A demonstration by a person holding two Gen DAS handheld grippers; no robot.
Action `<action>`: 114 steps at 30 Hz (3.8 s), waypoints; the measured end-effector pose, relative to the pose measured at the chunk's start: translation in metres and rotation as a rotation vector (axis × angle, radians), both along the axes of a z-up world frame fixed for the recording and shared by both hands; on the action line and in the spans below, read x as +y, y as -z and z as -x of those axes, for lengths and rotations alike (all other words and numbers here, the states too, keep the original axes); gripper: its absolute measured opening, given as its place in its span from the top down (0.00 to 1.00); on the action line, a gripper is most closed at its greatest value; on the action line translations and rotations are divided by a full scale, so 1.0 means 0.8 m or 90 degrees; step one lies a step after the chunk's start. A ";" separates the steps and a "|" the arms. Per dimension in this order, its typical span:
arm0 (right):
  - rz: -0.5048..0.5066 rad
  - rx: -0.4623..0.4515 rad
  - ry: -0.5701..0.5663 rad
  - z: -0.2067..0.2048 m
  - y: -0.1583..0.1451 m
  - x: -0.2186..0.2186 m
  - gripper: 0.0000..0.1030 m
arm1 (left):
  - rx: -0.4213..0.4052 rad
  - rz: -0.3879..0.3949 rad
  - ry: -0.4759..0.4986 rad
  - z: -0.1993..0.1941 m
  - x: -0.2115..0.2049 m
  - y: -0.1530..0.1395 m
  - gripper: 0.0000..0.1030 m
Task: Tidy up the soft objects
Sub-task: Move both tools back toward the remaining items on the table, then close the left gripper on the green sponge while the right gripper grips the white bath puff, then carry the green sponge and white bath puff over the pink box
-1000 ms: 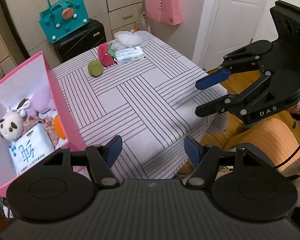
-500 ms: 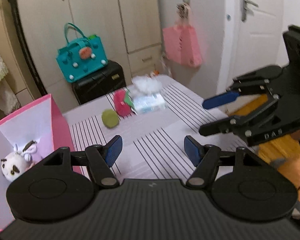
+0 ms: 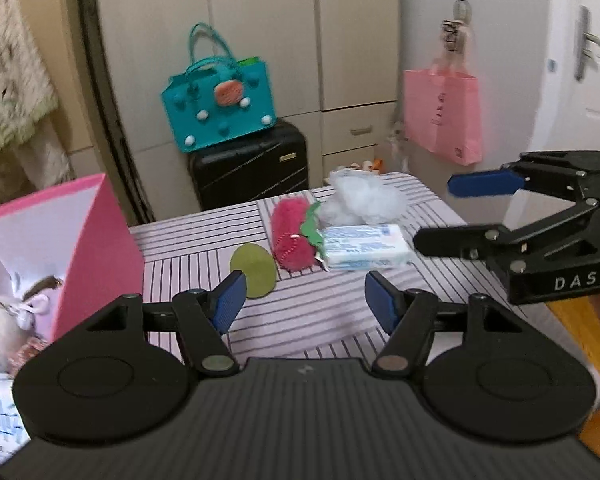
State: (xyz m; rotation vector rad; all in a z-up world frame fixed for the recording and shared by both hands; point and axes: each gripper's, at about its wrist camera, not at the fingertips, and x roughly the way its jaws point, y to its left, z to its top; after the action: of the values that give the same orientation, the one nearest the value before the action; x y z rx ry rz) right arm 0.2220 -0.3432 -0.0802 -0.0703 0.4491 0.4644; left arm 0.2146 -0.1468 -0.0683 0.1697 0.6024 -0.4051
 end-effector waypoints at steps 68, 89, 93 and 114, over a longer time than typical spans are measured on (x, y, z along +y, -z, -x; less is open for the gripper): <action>-0.106 0.176 0.133 0.004 0.014 0.022 0.62 | 0.091 0.086 -0.024 -0.005 0.031 0.011 0.66; -0.116 0.280 0.040 0.094 0.003 0.057 0.60 | 0.173 0.044 0.090 0.090 0.070 -0.003 0.66; -0.107 0.295 0.002 0.103 -0.011 0.068 0.60 | 0.180 0.037 0.105 0.101 0.083 -0.019 0.66; -0.067 0.323 -0.194 0.113 -0.087 0.152 0.59 | 0.190 0.028 0.114 0.139 0.185 -0.112 0.66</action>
State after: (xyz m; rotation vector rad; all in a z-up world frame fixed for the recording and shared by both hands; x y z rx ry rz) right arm 0.1314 -0.2217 -0.0109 0.0863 0.9177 0.8101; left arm 0.1038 0.0013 0.0215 0.1223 0.8741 -0.6229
